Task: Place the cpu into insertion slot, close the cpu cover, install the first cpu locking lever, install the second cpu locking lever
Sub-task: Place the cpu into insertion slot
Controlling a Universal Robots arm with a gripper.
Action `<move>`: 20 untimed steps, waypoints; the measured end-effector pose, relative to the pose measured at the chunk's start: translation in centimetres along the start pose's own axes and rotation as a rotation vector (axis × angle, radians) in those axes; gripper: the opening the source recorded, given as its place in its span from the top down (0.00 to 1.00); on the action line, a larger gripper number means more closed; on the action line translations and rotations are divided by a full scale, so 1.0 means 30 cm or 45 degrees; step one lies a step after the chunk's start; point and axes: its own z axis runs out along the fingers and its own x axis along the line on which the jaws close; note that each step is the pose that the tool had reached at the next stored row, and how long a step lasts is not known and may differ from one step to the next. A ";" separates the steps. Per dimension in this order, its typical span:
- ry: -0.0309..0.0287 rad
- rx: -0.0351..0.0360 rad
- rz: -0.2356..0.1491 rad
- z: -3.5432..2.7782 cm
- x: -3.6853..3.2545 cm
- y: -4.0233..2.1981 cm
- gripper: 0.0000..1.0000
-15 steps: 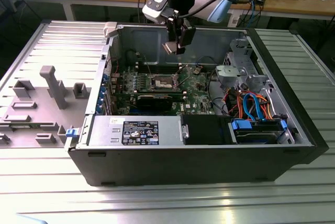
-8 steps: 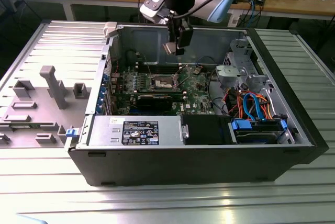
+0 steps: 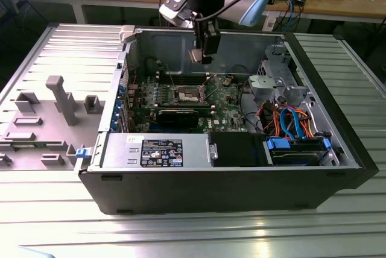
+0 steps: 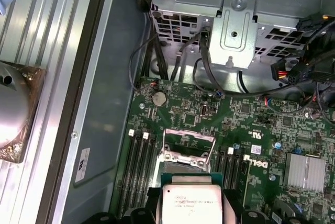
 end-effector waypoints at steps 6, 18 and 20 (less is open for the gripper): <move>-0.0024 -0.0010 0.032 0.001 0.000 0.000 0.45; -0.0091 -0.0034 0.118 0.005 0.000 0.000 0.45; -0.0116 -0.0041 0.149 0.006 0.000 0.000 0.45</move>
